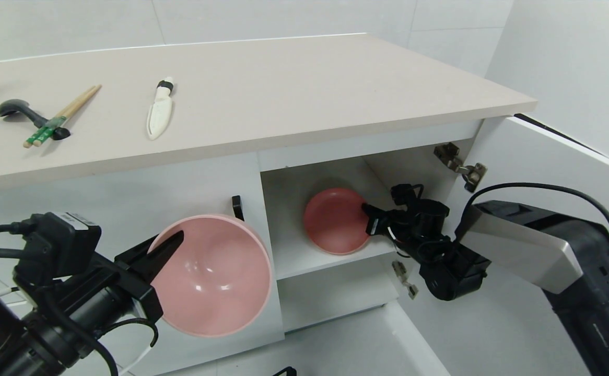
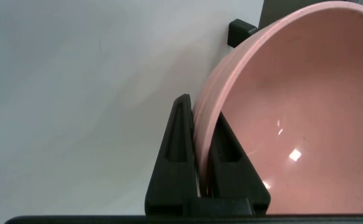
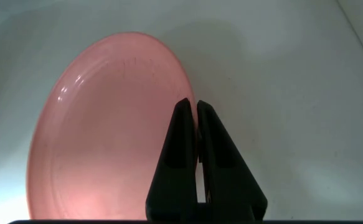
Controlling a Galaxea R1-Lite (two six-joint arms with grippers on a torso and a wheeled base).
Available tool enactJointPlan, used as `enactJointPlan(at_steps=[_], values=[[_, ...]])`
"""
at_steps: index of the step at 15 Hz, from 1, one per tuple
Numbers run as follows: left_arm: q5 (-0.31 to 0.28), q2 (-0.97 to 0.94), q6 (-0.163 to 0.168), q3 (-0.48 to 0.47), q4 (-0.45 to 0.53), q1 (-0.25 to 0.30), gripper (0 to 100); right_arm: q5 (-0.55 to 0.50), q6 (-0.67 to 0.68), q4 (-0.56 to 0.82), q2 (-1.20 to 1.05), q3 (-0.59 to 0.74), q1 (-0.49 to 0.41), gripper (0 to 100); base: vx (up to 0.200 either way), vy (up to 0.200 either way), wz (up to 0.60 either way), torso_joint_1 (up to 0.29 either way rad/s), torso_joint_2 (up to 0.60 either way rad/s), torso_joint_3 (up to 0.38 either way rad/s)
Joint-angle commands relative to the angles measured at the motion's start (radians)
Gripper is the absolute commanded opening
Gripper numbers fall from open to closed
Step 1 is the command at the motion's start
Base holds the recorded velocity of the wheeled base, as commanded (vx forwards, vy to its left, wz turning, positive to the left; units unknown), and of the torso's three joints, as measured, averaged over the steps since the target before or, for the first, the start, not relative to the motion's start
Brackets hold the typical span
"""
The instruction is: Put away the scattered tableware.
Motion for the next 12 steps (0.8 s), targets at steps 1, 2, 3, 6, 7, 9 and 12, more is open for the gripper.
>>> enactJointPlan(at_steps=[1, 2, 3, 6, 7, 9, 12], values=[[0.0, 0.003, -0.002, -0.002, 0.0, 0.0, 0, 0.001, 0.001, 0.006, 0.018, -0.029, -0.001, 0, 0.0, 0.0, 0.0, 0.0, 0.0, 0.0], [0.0, 0.003, -0.003, -0.005, 0.0, 0.0, 0, 0.001, 0.001, 0.008, 0.02, -0.031, -0.001, 0, 0.0, 0.0, 0.0, 0.0, 0.0, 0.0], [0.0, 0.003, -0.003, -0.005, 0.0, 0.0, 0, 0.001, 0.001, 0.008, 0.024, -0.036, -0.001, 0, 0.0, 0.0, 0.0, 0.0, 0.0, 0.0], [0.0, 0.004, -0.005, -0.005, 0.0, 0.0, 0, 0.001, 0.001, 0.008, 0.041, -0.045, -0.001, 100, 0.0, 0.0, 0.0, 0.0, 0.0, 0.0], [0.0, 0.004, -0.005, -0.005, 0.0, 0.0, 0, -0.001, -0.001, 0.002, 0.044, -0.051, -0.001, 100, 0.0, 0.0, 0.0, 0.0, 0.0, 0.0], [0.0, 0.006, -0.006, -0.005, 0.0, -0.002, 0, -0.001, 0.001, -0.001, 0.047, -0.063, -0.003, 100, 0.0, 0.0, 0.0, 0.0, 0.0, 0.0], [0.0, 0.006, -0.005, -0.004, -0.002, -0.003, 0, -0.014, -0.001, -0.015, 0.046, -0.059, -0.012, 100, 0.0, 0.0, 0.0, 0.0, 0.0, 0.0]])
